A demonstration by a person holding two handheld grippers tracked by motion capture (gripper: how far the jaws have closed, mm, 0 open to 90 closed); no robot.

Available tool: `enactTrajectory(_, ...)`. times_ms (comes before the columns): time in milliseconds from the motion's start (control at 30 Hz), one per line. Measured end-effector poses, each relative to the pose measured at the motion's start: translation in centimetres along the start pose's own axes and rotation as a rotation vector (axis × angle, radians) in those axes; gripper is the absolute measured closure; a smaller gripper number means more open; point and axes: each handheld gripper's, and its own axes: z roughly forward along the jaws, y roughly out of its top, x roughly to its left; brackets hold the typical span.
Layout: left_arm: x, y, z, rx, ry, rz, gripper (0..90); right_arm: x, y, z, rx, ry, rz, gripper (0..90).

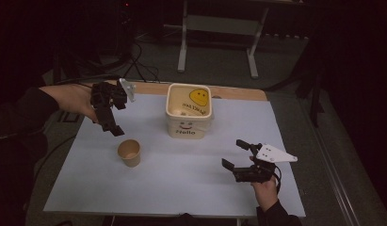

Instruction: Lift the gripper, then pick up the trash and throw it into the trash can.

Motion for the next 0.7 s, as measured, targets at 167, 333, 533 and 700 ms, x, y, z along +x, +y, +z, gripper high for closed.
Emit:
enactTrajectory(167,-0.2,0.1,-0.2,0.003,0.007,0.004,4.6,0.0,0.0,0.0,0.001,0.007,-0.002,11.3)
enactTrajectory(333,-0.4,0.1,0.1,0.01,0.005,0.013,4.6,0.0,0.0,0.1,0.002,0.009,-0.002,11.3)
enactTrajectory(533,-0.8,0.2,0.8,0.033,0.008,0.022,4.6,0.0,0.1,0.0,-0.002,0.011,-0.007,11.3)
enactTrajectory(700,-1.2,0.4,1.0,0.047,0.012,0.032,4.6,0.1,0.1,0.0,-0.003,0.015,-0.012,11.3)
